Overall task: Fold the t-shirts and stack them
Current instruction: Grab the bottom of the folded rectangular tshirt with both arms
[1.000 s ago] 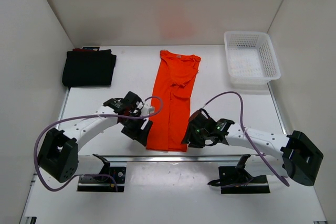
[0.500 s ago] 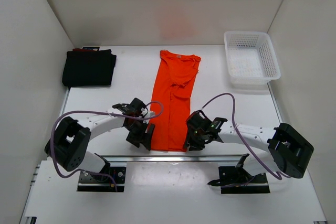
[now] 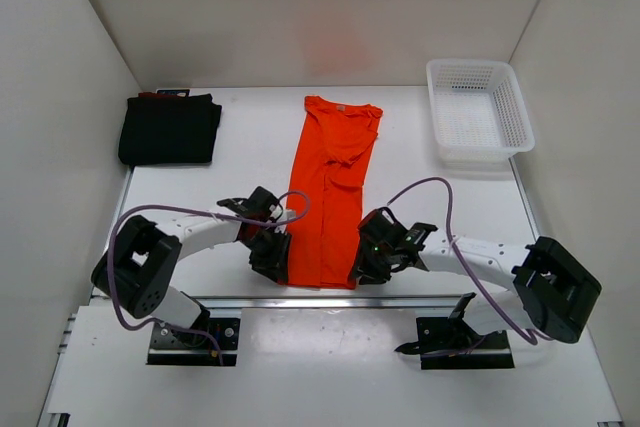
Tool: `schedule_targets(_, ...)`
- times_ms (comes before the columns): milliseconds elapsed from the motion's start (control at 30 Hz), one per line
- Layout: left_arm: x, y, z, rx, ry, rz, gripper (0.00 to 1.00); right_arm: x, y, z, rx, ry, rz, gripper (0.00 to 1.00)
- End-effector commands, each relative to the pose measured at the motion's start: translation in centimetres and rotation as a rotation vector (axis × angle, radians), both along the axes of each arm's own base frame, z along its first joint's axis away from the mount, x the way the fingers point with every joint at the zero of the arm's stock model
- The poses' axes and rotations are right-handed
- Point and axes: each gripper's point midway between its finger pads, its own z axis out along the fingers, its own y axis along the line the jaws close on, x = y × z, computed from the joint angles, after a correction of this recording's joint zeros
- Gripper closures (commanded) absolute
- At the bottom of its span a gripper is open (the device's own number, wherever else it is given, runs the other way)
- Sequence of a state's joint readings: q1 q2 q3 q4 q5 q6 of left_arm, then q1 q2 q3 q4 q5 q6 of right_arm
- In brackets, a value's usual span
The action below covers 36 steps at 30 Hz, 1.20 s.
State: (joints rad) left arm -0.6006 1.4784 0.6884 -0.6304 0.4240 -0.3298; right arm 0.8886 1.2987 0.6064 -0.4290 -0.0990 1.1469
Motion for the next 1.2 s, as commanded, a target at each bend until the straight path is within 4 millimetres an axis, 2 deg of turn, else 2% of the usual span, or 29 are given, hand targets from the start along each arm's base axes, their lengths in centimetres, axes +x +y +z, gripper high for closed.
schedule_targets(0,0.1,0.6,-1.9,0.042,0.020,0.030,0.57,0.3,0.6,0.3,0.009,-0.006,0.027,0.69)
schedule_targets(100,1.0,-0.5,-1.4,0.014,-0.007,0.015,0.68,-0.3,0.7,-0.1,0.019,0.025,0.046,0.72)
schedule_targets(200,1.2,-0.8,-1.1,-0.001,-0.003,0.024,0.93,-1.0,1.1,-0.2,0.046,0.056,0.058,0.76)
schedule_targets(300,0.9,-0.4,-1.1,-0.002,0.012,0.037,0.99,-0.7,1.8,-0.2,0.082,0.056,0.073,0.82)
schedule_targets(367,1.0,-0.1,-0.7,-0.014,0.006,0.047,1.00,0.0,2.4,0.0,0.088,0.045,0.085,0.92)
schedule_targets(400,1.0,-0.3,-0.4,-0.021,-0.003,0.042,1.00,0.0,2.4,0.0,0.080,0.052,0.096,1.00)
schedule_targets(533,0.6,0.0,0.7,-0.017,-0.042,-0.011,1.00,0.6,3.6,1.7,0.117,0.023,0.121,1.00)
schedule_targets(600,-0.3,0.3,1.6,-0.026,-0.070,-0.043,1.00,-0.5,3.6,2.5,0.127,0.040,0.134,1.00)
schedule_targets(733,-3.0,0.7,1.9,-0.085,-0.054,-0.043,1.00,-3.1,3.9,3.2,0.160,0.081,0.139,1.00)
schedule_targets(867,-3.5,-0.2,2.5,-0.119,-0.054,-0.096,1.00,-4.4,3.5,3.7,0.176,0.114,0.138,1.00)
schedule_targets(967,-3.1,-1.0,3.1,-0.132,-0.024,-0.133,1.00,-3.7,3.0,4.0,0.167,0.097,0.152,1.00)
schedule_targets(1033,-2.1,-1.3,3.0,-0.127,-0.013,-0.137,1.00,-2.1,2.8,4.9,0.177,0.063,0.147,1.00)
schedule_targets(1167,1.3,-1.7,4.3,-0.147,-0.062,-0.129,1.00,1.7,2.3,6.4,0.188,-0.013,0.136,1.00)
